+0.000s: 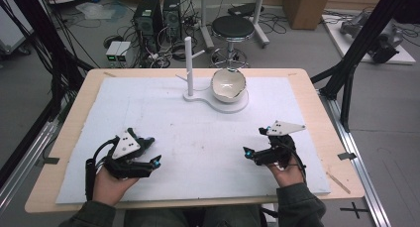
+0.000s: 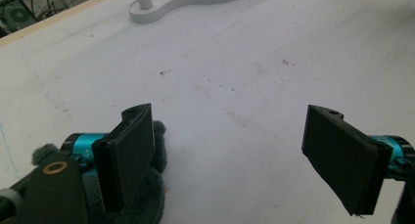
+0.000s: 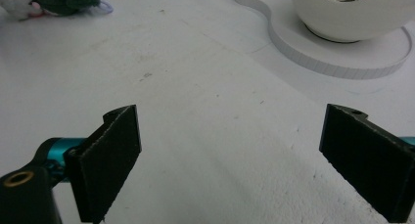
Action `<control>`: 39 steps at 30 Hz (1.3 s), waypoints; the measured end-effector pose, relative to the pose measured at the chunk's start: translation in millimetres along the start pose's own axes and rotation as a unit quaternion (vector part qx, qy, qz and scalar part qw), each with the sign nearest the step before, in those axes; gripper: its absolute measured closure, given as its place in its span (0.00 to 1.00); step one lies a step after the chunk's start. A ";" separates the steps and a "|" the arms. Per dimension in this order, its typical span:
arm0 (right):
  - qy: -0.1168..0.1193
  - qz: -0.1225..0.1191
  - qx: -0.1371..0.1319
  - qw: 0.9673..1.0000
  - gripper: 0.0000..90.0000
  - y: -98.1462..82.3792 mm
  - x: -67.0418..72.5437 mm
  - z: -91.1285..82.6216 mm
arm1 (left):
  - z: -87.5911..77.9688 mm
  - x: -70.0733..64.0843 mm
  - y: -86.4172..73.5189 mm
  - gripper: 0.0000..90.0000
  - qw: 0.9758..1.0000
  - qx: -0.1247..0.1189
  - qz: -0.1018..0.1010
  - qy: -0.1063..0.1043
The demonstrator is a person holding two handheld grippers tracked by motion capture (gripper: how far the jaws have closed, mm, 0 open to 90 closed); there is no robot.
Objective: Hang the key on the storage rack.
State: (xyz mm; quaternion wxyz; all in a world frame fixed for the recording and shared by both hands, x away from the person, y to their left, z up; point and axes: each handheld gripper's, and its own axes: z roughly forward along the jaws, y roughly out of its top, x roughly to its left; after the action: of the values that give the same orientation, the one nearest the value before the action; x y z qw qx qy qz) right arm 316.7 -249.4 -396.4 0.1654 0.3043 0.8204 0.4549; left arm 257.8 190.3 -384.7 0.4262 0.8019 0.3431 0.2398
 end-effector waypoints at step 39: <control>-0.006 -0.005 0.001 1.000 0.08 -1.6 0.0 -3.4 | -21.4 21.9 7.8 0.23 1.000 -0.012 0.001 -0.001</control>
State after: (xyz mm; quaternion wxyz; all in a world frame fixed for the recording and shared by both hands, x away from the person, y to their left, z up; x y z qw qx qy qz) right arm 314.3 -252.3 -396.0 0.1722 0.3027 0.8216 0.4513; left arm 260.2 214.9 -364.9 0.4364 0.7972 0.3388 0.2434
